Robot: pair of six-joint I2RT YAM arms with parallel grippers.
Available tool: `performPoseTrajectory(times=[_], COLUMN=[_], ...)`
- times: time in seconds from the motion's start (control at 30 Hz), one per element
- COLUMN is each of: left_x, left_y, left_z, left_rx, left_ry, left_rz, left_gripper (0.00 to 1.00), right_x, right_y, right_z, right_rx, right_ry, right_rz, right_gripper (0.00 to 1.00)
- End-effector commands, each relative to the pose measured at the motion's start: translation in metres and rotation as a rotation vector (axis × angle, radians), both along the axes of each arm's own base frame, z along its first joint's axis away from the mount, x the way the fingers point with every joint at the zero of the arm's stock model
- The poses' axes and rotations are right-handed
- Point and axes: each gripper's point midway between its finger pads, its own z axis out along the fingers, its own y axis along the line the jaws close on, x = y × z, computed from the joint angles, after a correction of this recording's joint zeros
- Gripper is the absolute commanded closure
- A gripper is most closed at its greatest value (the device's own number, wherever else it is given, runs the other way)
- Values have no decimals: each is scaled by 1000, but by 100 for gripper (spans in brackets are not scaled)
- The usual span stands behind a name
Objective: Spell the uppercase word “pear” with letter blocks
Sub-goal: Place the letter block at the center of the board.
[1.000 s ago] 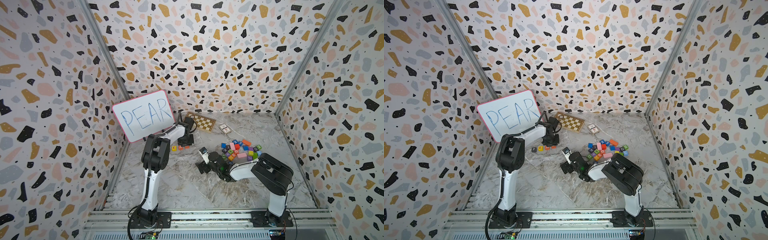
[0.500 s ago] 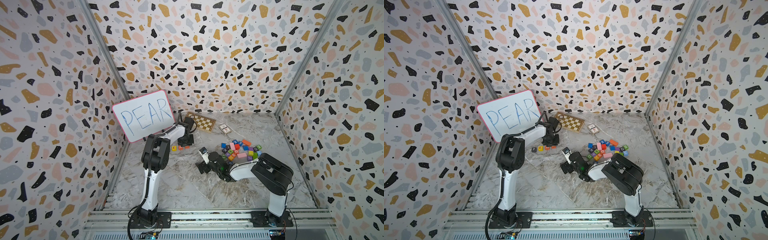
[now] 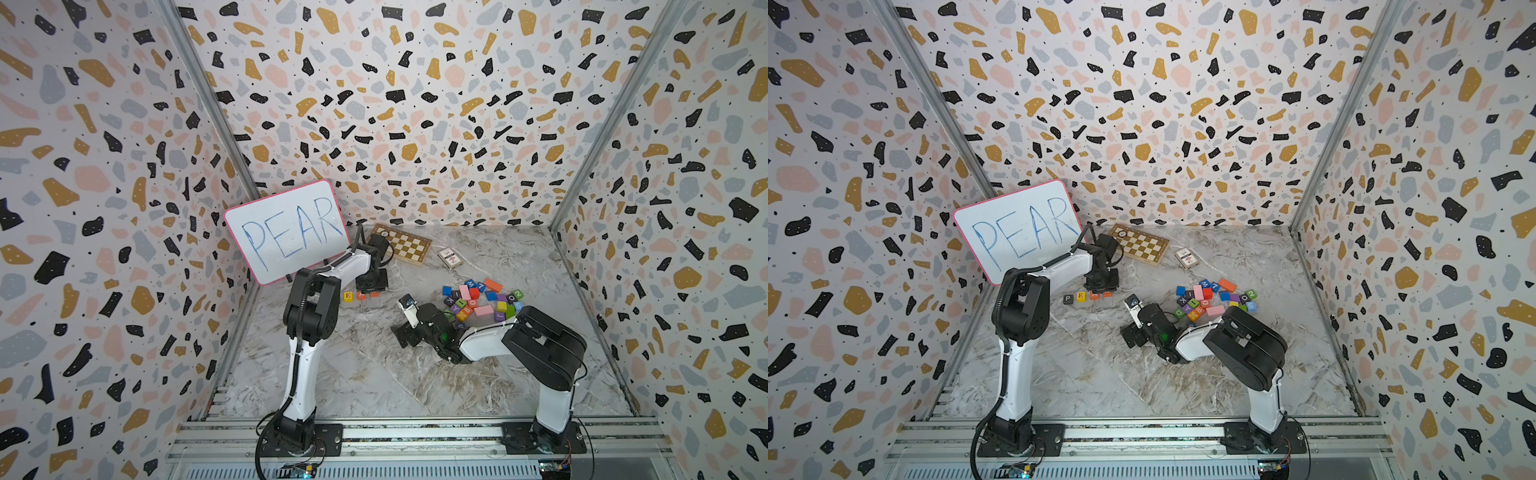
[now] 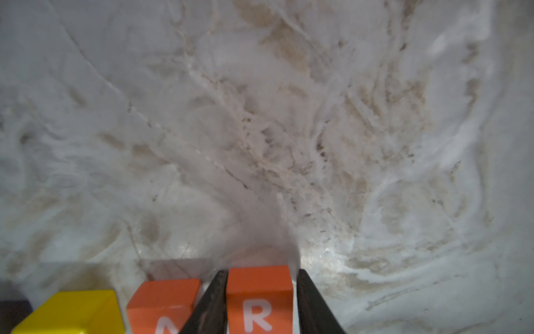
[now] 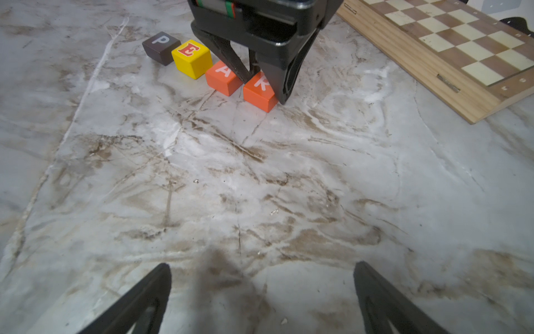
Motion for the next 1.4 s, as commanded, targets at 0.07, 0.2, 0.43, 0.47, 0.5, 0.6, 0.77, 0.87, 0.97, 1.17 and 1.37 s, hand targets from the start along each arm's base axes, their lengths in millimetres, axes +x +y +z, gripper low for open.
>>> performPoseTrajectory(times=[0.07,0.2,0.43,0.47,0.5,0.6,0.77,0.87,0.97,1.17,1.37], left_x=[3,3,3,3,3,4,5,6,6,9,12], left_y=[1,2,4,4,4,3,5,6,5,6,8], left_z=[-4,-3,-2,-1,-1,2,6,8,10,18,26], left_rx=[6,10,17,17,17,16,26,27,24,24,39], left_ry=[6,5,2,2,1,-5,-13,-17,-22,-43,-64], left_rz=[4,5,7,9,10,9,10,12,14,18,21], left_gripper=[61,60,59,59,59,59,58,58,58,57,56], right_x=[6,6,6,6,6,6,6,6,6,5,4], right_y=[7,7,7,7,7,8,8,8,9,9,9], right_z=[9,10,10,11,11,11,13,13,14,16,20], right_rx=[25,26,28,29,30,32,35,35,38,44,49], right_ry=[-17,-18,-19,-20,-19,-19,-21,-20,-19,-22,-27], right_rz=[-1,-3,-4,-3,-2,-2,-1,-1,1,1,4], right_gripper=[0,0,0,0,0,0,0,0,0,0,0])
